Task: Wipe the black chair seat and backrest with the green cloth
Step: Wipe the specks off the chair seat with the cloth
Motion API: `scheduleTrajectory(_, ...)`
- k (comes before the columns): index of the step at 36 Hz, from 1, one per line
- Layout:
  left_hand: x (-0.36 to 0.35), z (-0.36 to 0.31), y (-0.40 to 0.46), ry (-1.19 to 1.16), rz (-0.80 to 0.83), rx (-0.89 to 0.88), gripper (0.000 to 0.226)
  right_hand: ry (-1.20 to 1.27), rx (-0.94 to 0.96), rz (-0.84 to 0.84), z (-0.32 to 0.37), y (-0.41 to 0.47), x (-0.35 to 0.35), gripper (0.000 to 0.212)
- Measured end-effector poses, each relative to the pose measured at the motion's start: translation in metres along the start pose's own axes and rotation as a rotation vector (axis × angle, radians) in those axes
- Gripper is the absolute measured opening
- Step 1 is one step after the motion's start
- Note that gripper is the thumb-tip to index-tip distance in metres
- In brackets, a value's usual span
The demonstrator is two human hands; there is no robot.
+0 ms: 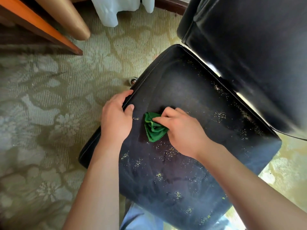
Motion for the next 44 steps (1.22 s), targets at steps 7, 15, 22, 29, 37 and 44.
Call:
scheduleTrajectory(7, 0.01, 0.013, -0.005, 0.06, 0.039, 0.08, 0.045, 0.112, -0.183, -0.399, -0.028, 0.004, 0.065, 0.052)
scheduleTrajectory(15, 0.012, 0.029, -0.002, -0.008, 0.09, 0.157, 0.048, 0.064, -0.45, -0.417, -0.049, 0.03, 0.068, 0.037)
scheduleTrajectory(22, 0.012, 0.036, 0.002, -0.053, 0.072, 0.145, 0.047, 0.003, -0.426, -0.429, -0.035, 0.044, 0.056, 0.05)
scheduleTrajectory(29, 0.01, 0.041, 0.005, -0.078, 0.072, 0.138, 0.047, -0.02, -0.281, -0.353, -0.016, 0.054, 0.05, 0.056)
scheduleTrajectory(37, 0.01, 0.038, 0.004, -0.145, 0.065, 0.146, 0.046, -0.115, -0.089, -0.173, 0.021, 0.05, 0.018, 0.053)
scheduleTrajectory(44, 0.01, 0.033, 0.002, -0.167, 0.036, 0.152, 0.045, -0.153, 0.058, 0.009, 0.041, 0.032, -0.011, 0.042)
Point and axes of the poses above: each hand's wrist, its own y-axis towards the middle knuckle, its own x-axis out of the back of the hand, z = x × y, the point moved 8 cm from there along y, towards the middle knuckle, and after that the axes turned 6 degrees about z, right-handed, at the moved point
